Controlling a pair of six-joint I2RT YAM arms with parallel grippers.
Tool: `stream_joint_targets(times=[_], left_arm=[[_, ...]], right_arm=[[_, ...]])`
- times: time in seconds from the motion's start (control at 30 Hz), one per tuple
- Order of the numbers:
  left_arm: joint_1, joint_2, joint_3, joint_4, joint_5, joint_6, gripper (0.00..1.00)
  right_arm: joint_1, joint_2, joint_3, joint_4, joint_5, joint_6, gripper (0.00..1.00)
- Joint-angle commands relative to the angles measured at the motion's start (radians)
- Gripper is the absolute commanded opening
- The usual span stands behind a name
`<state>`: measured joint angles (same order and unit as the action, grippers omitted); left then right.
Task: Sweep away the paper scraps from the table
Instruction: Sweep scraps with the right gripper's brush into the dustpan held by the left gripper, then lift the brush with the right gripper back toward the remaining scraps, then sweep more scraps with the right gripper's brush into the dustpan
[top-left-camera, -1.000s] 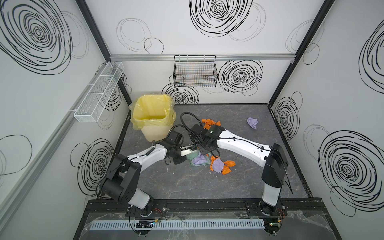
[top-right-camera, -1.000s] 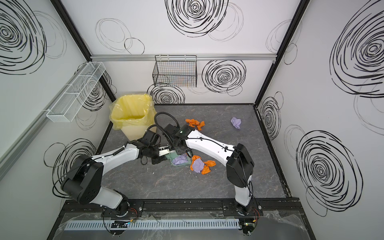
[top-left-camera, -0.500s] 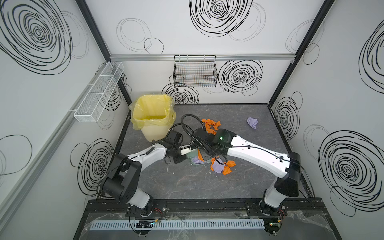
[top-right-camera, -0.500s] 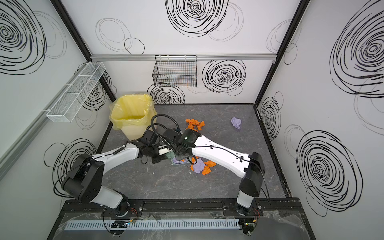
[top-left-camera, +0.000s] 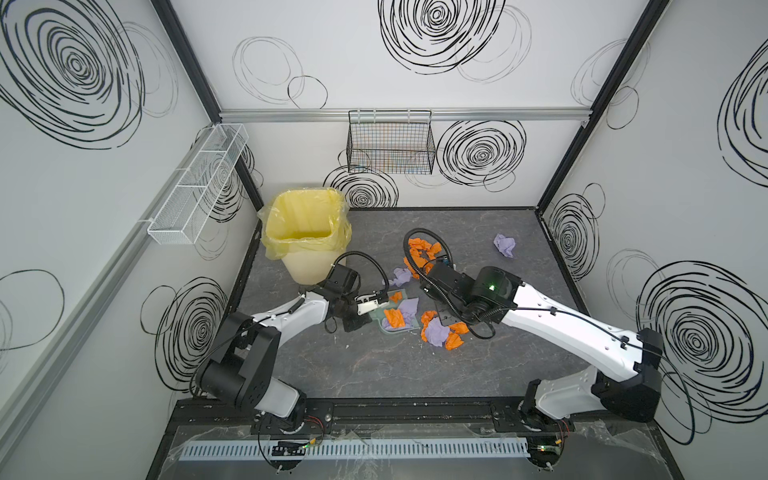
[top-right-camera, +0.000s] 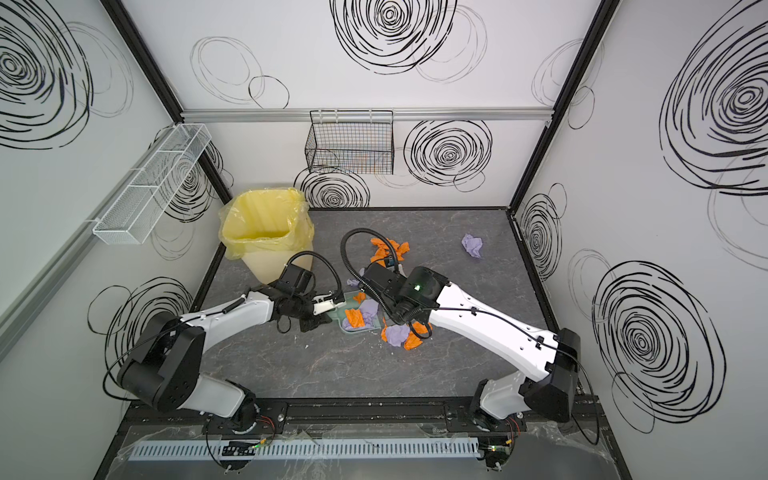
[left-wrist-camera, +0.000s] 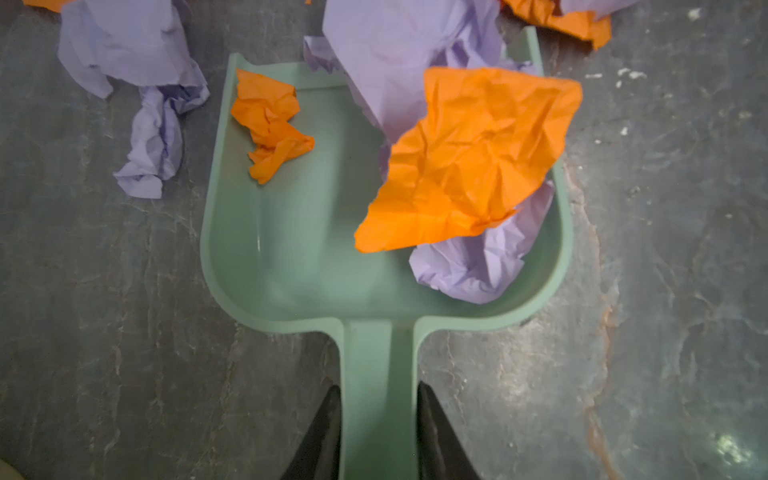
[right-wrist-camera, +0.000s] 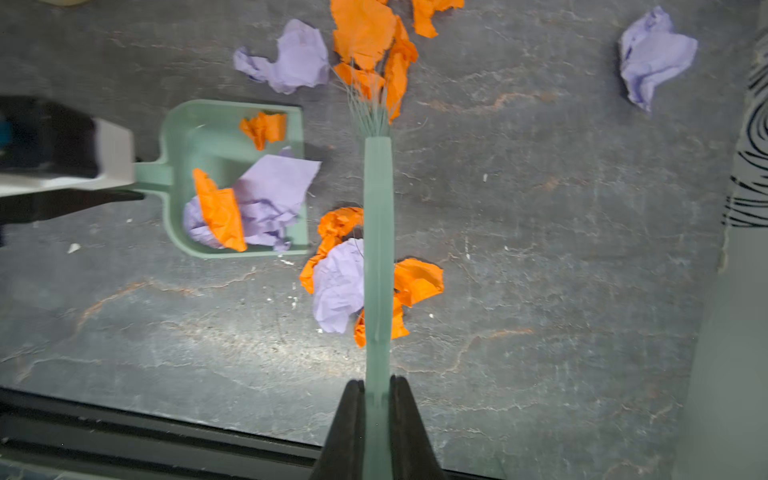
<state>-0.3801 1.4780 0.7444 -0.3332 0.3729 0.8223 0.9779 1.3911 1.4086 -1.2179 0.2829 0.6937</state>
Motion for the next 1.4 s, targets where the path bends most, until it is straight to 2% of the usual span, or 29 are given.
stream_joint_targets(times=[0.0,0.27,0.6,0.8,1.03,1.37], left_arm=[[0.012,-0.052,-0.045,-0.043,0.024,0.073,0.0],[0.03,-0.157,-0.103,-0.135,0.011,0.187,0.0],[0.01,-0.099,-0.065,-0.161,0.038,0.204,0.0],[-0.017,-0.056,-0.035,-0.145,0.034,0.201,0.0],[-0.049,-0.021,-0.008,-0.122,0.048,0.174,0.0],[-0.097,0.025,0.006,-0.09,0.054,0.141,0.0]], right_arm=[[-0.044,-0.067,-0.055,-0.039,0.063,0.018,0.0],[-0.135,-0.153,-0.212,-0.044,0.054,-0.019,0.0],[-0.144,-0.141,-0.353,-0.043,-0.013,-0.011,0.0],[-0.13,-0.061,-0.348,-0.04,-0.111,0.009,0.0],[-0.036,0.054,-0.291,0.021,-0.145,0.05,0.0],[0.036,0.142,-0.223,0.142,-0.207,0.073,0.0]])
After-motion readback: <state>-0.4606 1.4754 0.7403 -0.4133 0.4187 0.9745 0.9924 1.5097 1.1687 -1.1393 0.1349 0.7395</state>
